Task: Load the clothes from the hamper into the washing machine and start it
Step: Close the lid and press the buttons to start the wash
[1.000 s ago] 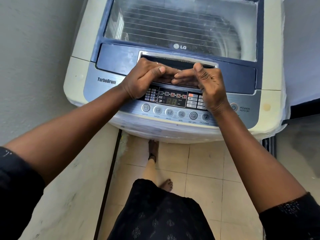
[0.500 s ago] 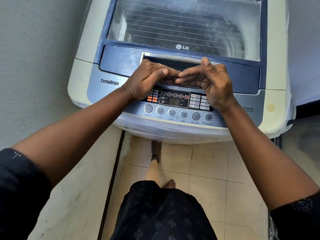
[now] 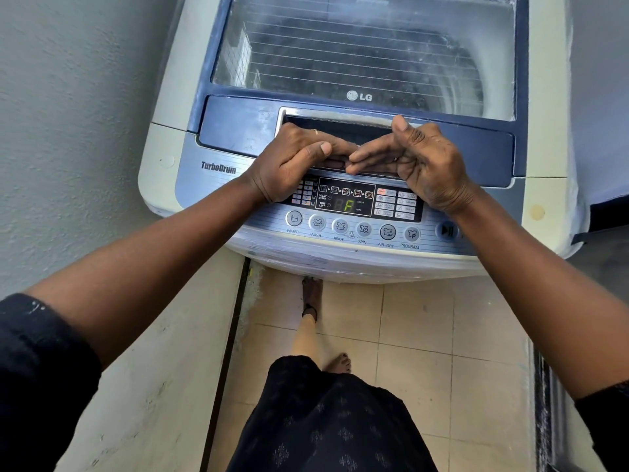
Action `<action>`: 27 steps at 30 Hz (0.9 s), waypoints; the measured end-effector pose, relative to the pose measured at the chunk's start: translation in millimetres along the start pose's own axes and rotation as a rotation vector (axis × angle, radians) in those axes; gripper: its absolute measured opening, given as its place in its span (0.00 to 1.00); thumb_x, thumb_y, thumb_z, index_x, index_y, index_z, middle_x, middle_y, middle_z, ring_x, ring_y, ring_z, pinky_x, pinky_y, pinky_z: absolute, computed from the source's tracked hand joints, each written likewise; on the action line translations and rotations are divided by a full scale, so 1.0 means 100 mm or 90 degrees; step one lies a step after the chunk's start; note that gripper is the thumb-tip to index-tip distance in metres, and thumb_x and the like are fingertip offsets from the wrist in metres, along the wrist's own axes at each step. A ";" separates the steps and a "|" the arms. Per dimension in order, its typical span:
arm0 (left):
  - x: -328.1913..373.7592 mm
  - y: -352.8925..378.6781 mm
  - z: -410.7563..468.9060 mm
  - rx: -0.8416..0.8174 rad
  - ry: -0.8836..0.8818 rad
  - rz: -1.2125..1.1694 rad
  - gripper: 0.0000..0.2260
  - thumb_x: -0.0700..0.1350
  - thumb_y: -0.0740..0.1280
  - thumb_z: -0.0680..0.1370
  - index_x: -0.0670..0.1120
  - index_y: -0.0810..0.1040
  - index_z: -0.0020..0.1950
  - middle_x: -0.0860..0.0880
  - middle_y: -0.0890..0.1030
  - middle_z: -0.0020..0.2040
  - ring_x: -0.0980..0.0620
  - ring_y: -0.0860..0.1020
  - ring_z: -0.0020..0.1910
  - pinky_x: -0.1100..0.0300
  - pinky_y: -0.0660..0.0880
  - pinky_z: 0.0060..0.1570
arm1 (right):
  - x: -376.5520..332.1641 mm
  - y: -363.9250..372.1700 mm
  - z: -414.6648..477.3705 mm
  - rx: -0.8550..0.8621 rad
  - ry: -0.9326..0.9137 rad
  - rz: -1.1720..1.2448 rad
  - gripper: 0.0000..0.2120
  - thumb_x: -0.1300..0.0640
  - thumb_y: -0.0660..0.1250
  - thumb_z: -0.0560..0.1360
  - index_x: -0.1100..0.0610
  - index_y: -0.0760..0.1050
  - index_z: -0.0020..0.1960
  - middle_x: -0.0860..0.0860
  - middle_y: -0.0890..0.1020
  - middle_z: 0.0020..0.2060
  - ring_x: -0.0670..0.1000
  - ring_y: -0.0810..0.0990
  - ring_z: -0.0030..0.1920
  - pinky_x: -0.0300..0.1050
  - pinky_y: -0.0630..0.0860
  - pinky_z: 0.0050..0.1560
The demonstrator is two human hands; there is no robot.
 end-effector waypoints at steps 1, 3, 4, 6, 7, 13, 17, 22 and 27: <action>0.00 0.01 0.00 -0.004 -0.001 -0.002 0.21 0.44 0.51 0.77 0.36 0.79 0.57 0.48 0.80 0.53 0.54 0.79 0.52 0.64 0.74 0.53 | -0.01 0.00 -0.01 -0.004 -0.003 -0.009 0.25 0.50 0.51 0.79 0.60 0.84 0.44 0.56 0.86 0.40 0.57 0.85 0.47 0.47 0.78 0.55; -0.01 0.02 -0.01 -0.015 -0.002 0.000 0.21 0.44 0.51 0.78 0.36 0.79 0.57 0.48 0.80 0.54 0.55 0.79 0.53 0.63 0.74 0.53 | -0.02 0.01 -0.03 -0.013 -0.018 -0.027 0.24 0.44 0.55 0.78 0.59 0.84 0.45 0.55 0.86 0.42 0.57 0.85 0.48 0.47 0.78 0.56; -0.03 0.02 -0.01 -0.022 -0.005 -0.003 0.21 0.44 0.51 0.77 0.36 0.79 0.57 0.48 0.79 0.54 0.55 0.79 0.53 0.62 0.74 0.54 | -0.03 0.01 -0.04 -0.014 -0.029 -0.034 0.24 0.42 0.57 0.76 0.59 0.84 0.46 0.55 0.86 0.42 0.57 0.84 0.48 0.47 0.78 0.57; -0.07 0.03 0.02 -0.040 -0.029 -0.030 0.21 0.45 0.51 0.77 0.36 0.78 0.59 0.47 0.79 0.56 0.58 0.79 0.55 0.62 0.74 0.57 | -0.04 0.00 -0.06 -0.005 -0.052 -0.041 0.24 0.40 0.59 0.74 0.59 0.83 0.47 0.54 0.86 0.43 0.58 0.84 0.50 0.49 0.77 0.58; -0.08 0.04 0.04 -0.050 -0.039 -0.043 0.21 0.45 0.52 0.77 0.36 0.77 0.60 0.48 0.78 0.56 0.62 0.79 0.55 0.63 0.73 0.57 | -0.04 -0.02 -0.08 0.000 -0.062 -0.045 0.24 0.39 0.60 0.74 0.58 0.83 0.48 0.54 0.86 0.43 0.58 0.84 0.50 0.49 0.77 0.58; 0.00 0.10 0.11 -0.077 0.005 -0.010 0.20 0.43 0.52 0.78 0.35 0.76 0.61 0.49 0.77 0.57 0.59 0.76 0.56 0.69 0.71 0.57 | -0.03 -0.10 -0.17 0.037 -0.084 -0.068 0.26 0.40 0.60 0.75 0.62 0.81 0.53 0.51 0.86 0.45 0.57 0.84 0.51 0.46 0.78 0.56; 0.02 0.10 0.07 -0.068 0.024 0.012 0.20 0.44 0.52 0.79 0.35 0.76 0.61 0.48 0.77 0.57 0.56 0.77 0.56 0.64 0.73 0.57 | -0.04 -0.10 -0.17 0.062 -0.095 -0.117 0.27 0.41 0.59 0.76 0.64 0.77 0.56 0.51 0.86 0.44 0.58 0.84 0.51 0.49 0.78 0.56; 0.03 0.10 0.06 -0.059 0.027 0.026 0.20 0.44 0.51 0.79 0.36 0.77 0.60 0.48 0.78 0.56 0.57 0.77 0.55 0.63 0.73 0.56 | -0.04 -0.11 -0.19 0.097 -0.107 -0.169 0.20 0.52 0.53 0.78 0.64 0.77 0.56 0.58 0.83 0.48 0.56 0.85 0.50 0.50 0.79 0.55; 0.03 0.09 0.07 -0.053 0.023 0.030 0.20 0.44 0.51 0.79 0.36 0.78 0.60 0.49 0.78 0.56 0.54 0.78 0.54 0.61 0.73 0.55 | -0.03 -0.10 -0.17 0.090 -0.107 -0.159 0.20 0.52 0.53 0.78 0.64 0.77 0.56 0.51 0.86 0.44 0.55 0.85 0.48 0.47 0.79 0.53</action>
Point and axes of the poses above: each hand's wrist, its own z-axis towards the middle knuckle, its own y-axis out of the palm, x = y × z, the point moved 9 cm from there along z, towards the middle knuckle
